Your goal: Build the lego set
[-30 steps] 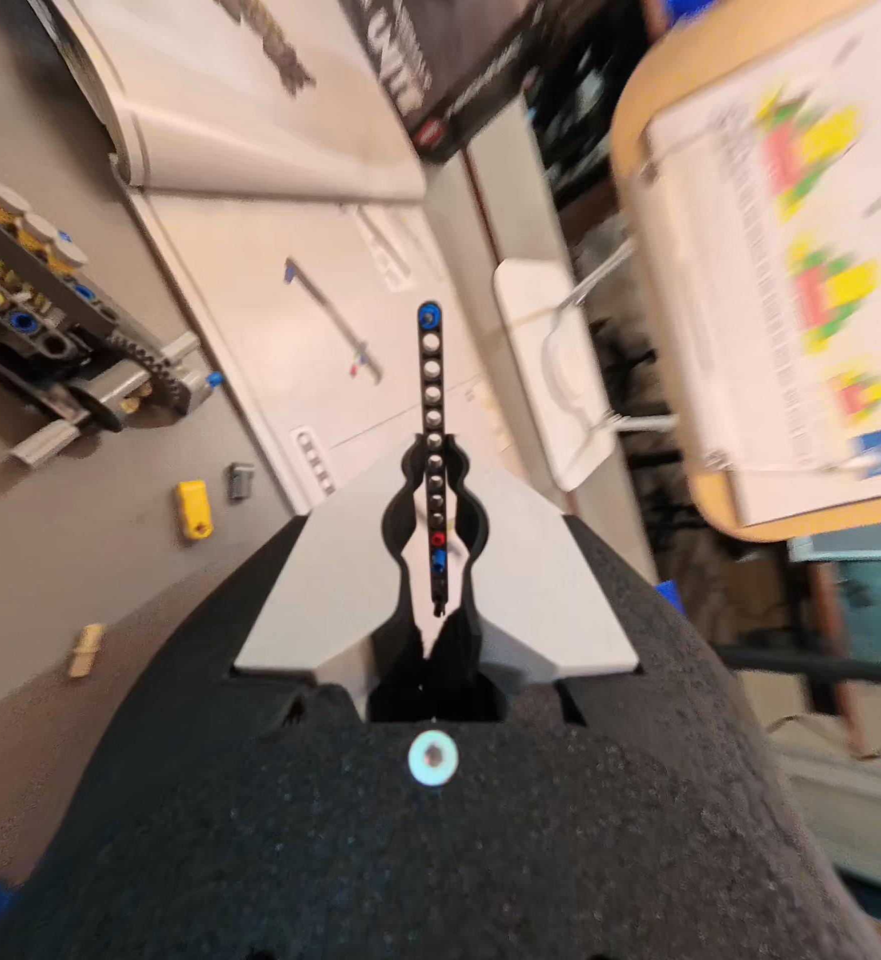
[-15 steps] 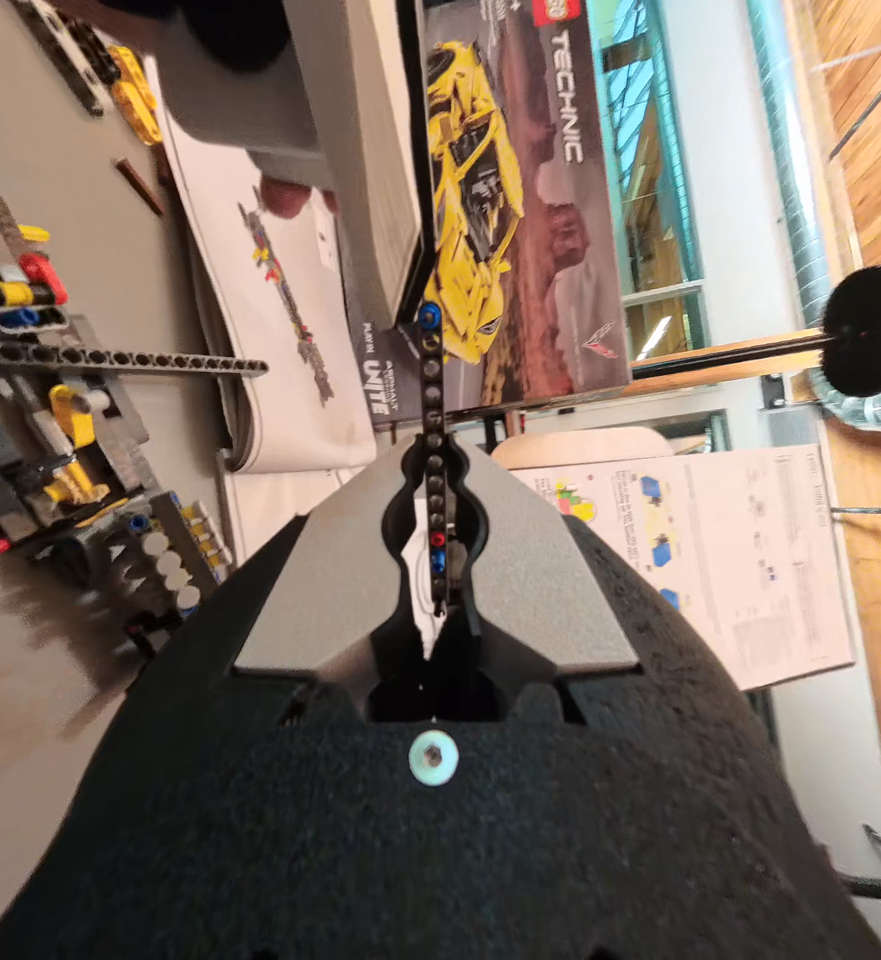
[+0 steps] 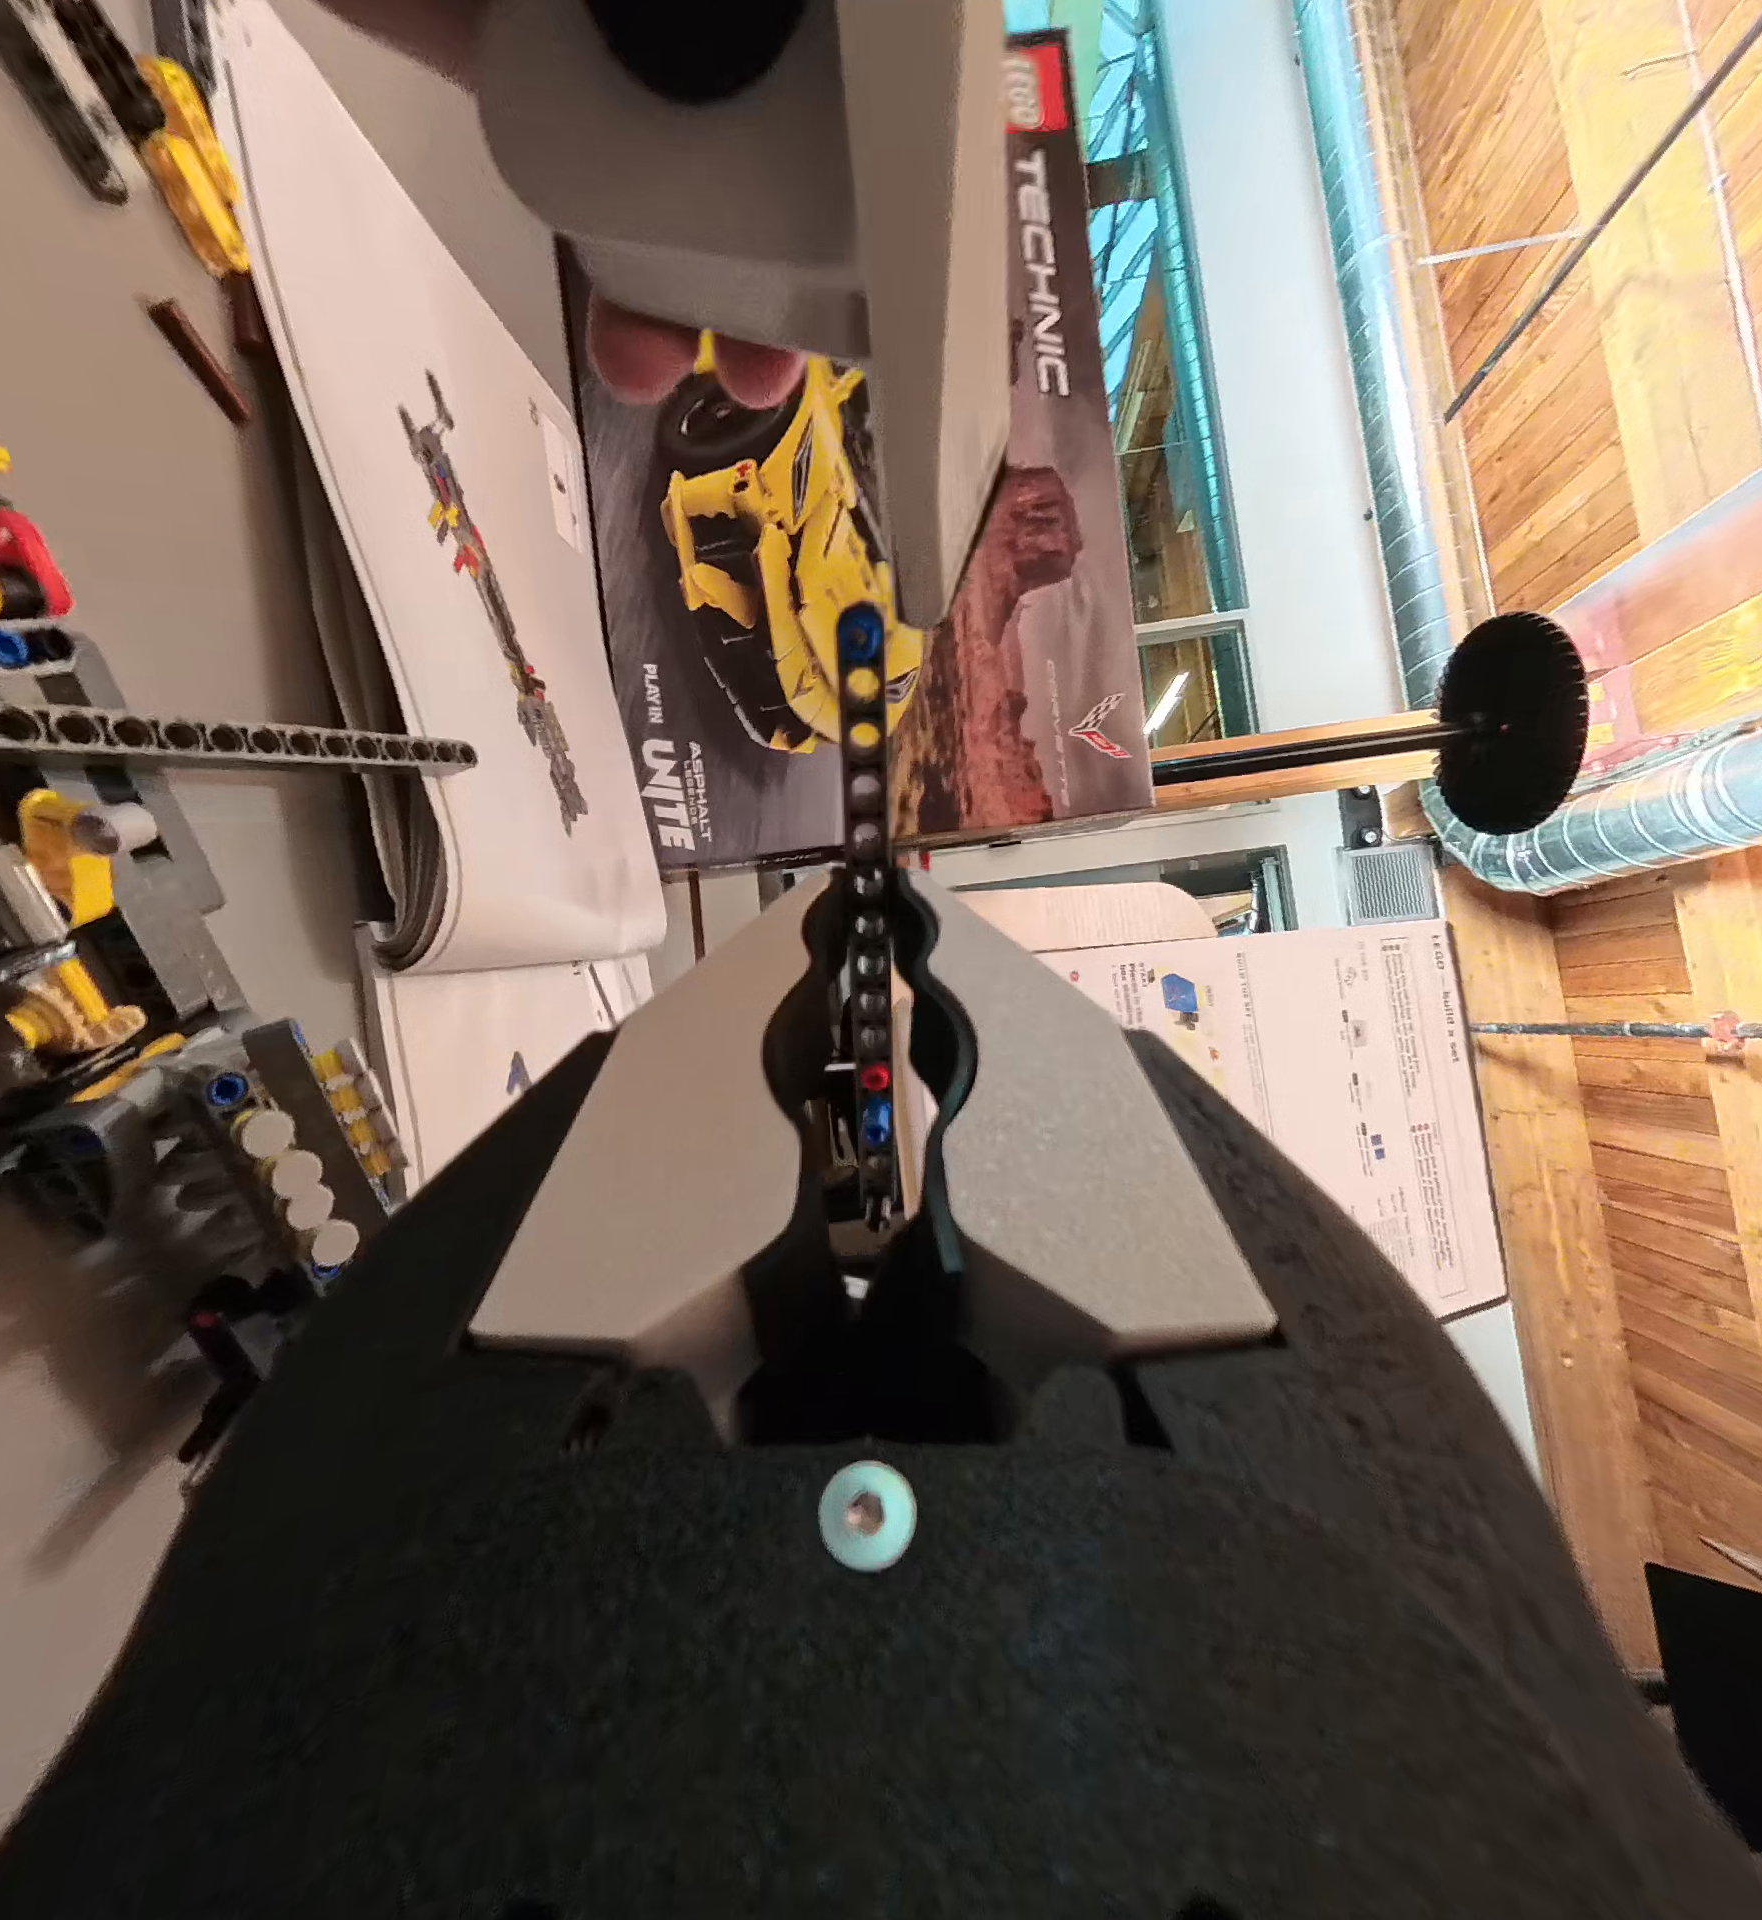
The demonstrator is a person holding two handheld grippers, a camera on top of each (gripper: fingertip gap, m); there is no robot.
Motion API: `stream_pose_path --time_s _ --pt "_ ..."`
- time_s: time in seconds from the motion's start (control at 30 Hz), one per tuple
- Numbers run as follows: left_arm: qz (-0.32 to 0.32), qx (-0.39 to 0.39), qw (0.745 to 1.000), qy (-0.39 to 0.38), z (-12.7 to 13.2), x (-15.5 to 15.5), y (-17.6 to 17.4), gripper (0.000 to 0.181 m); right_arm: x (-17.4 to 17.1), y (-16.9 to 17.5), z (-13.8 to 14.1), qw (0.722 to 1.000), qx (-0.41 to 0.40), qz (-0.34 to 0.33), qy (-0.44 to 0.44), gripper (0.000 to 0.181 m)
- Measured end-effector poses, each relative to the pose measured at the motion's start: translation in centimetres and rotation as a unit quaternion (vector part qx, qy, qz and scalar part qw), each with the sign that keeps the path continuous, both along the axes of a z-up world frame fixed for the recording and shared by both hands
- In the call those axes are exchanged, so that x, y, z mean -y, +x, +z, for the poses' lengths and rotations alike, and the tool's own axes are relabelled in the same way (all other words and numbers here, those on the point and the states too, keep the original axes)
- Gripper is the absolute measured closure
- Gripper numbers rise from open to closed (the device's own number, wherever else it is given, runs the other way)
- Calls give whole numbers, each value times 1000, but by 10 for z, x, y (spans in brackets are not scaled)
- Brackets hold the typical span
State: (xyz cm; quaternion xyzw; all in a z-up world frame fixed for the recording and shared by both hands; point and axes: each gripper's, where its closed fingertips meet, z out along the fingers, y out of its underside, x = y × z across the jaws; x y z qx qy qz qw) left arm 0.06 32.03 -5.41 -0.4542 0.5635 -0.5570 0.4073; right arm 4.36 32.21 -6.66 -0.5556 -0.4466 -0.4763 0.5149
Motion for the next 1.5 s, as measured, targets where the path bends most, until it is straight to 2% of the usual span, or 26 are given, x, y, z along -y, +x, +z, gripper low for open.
stream_pose_path --time_s 0.03,0.1,0.23,0.3,0.37,0.43,0.5,0.6,0.7,0.73,0.87,0.97,1.0,1.07,1.1,1.13,1.17,1.23,1.37,1.43,1.5 --pt "-4 6 1000 -8 3 -2 -1 161 0 0 3 1000 -19 1 9 175" --pt "-19 21 999 -24 9 -4 -5 159 -2 -4 4 992 -123 17 -5 174" --pt "-59 81 992 -82 34 -2 -17 153 -8 -28 13 936 -344 66 -32 174" --pt "-80 109 984 -112 45 -4 -25 154 -11 -30 16 912 -403 73 -40 174" --pt "-99 123 977 -146 52 -8 -30 154 -6 -41 19 881 -451 126 -67 175" --pt "-132 121 968 -177 54 -6 -33 154 4 -63 18 807 -534 211 -137 175" --pt "-182 116 956 -198 56 4 -38 152 7 -70 20 733 -609 244 -180 175" --pt "-225 103 948 -199 54 20 -42 152 24 -82 37 604 -682 335 -240 175" --pt "-213 84 962 -151 42 29 -37 155 39 -89 48 504 -713 394 -288 175" --pt "-212 80 964 -138 39 32 -36 157 39 -92 44 488 -716 390 -311 175" --pt "-195 68 972 -116 31 36 -29 165 31 -98 23 479 -721 355 -352 175" --pt "-165 60 978 -113 26 30 -22 173 23 -92 18 474 -736 339 -344 175" --pt "-146 52 982 -112 24 25 -18 174 17 -86 15 481 -744 324 -332 174" --pt "-95 48 990 -96 21 10 -12 175 6 -75 8 509 -749 289 -310 168" --pt "-63 48 994 -80 20 1 -10 175 1 -67 6 538 -744 265 -295 154" --pt "-28 45 997 -56 18 -9 -8 176 -5 -56 4 579 -735 231 -266 147" --pt "7 39 999 -21 16 -17 -7 174 -10 -46 9 617 -725 206 -225 147" --pt "91 28 993 74 11 -33 -5 175 -16 -36 24 661 -717 164 -150 148" --pt "199 16 949 244 8 -45 -6 174 -34 -53 34 703 -695 114 -96 139" --pt "229 7 926 300 5 -47 -6 174 -38 -56 38 728 -675 99 -71 148" --pt "253 2 910 327 5 -49 -7 175 -38 -59 41 740 -663 91 -60 152"
